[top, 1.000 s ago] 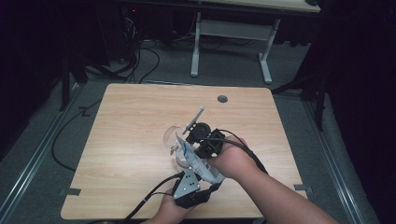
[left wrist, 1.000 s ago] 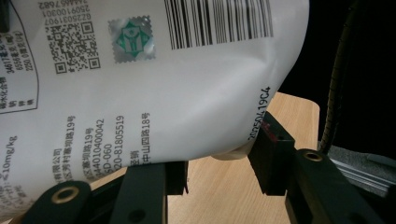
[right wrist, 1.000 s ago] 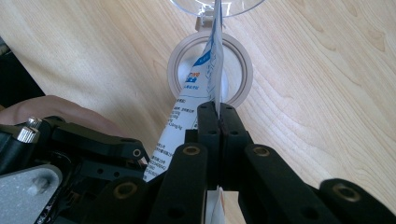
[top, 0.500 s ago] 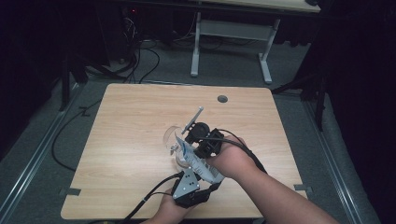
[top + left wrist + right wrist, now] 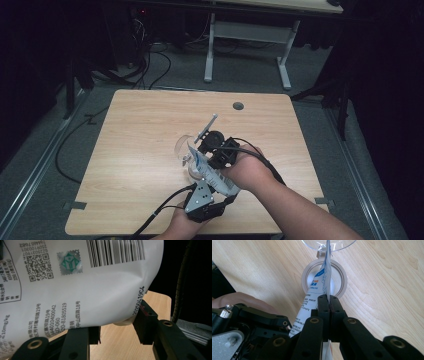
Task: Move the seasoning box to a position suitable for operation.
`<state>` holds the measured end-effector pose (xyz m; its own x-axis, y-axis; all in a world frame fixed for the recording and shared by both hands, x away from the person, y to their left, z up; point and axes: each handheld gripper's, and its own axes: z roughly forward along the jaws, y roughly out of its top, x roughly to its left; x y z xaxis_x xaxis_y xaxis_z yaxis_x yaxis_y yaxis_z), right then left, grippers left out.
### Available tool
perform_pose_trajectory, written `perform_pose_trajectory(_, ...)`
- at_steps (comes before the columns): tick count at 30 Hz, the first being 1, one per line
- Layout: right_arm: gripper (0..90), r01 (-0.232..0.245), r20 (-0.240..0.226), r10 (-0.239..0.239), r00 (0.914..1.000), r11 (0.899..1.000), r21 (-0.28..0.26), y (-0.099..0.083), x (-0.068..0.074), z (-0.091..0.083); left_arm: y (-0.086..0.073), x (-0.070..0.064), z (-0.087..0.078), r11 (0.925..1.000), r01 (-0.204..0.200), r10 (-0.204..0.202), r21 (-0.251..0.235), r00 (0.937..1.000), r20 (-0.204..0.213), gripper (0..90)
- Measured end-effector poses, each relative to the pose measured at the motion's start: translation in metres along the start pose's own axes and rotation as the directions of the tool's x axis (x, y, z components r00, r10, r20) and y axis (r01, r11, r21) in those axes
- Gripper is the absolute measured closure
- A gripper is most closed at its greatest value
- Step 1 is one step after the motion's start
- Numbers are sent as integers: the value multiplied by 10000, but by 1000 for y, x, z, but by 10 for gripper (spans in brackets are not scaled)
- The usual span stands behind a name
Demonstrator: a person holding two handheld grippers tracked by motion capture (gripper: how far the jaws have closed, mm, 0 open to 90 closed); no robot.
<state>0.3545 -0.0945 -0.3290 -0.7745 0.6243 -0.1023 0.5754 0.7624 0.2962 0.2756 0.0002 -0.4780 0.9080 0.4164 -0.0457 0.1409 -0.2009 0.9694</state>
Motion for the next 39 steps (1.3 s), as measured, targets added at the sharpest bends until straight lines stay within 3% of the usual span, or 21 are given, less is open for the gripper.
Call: perform_pose_trajectory(39,898,101,40,-101,9999,9999,-37,2,1,1,1,0,-1,9999,53,-53,-103,10000,-26,613)
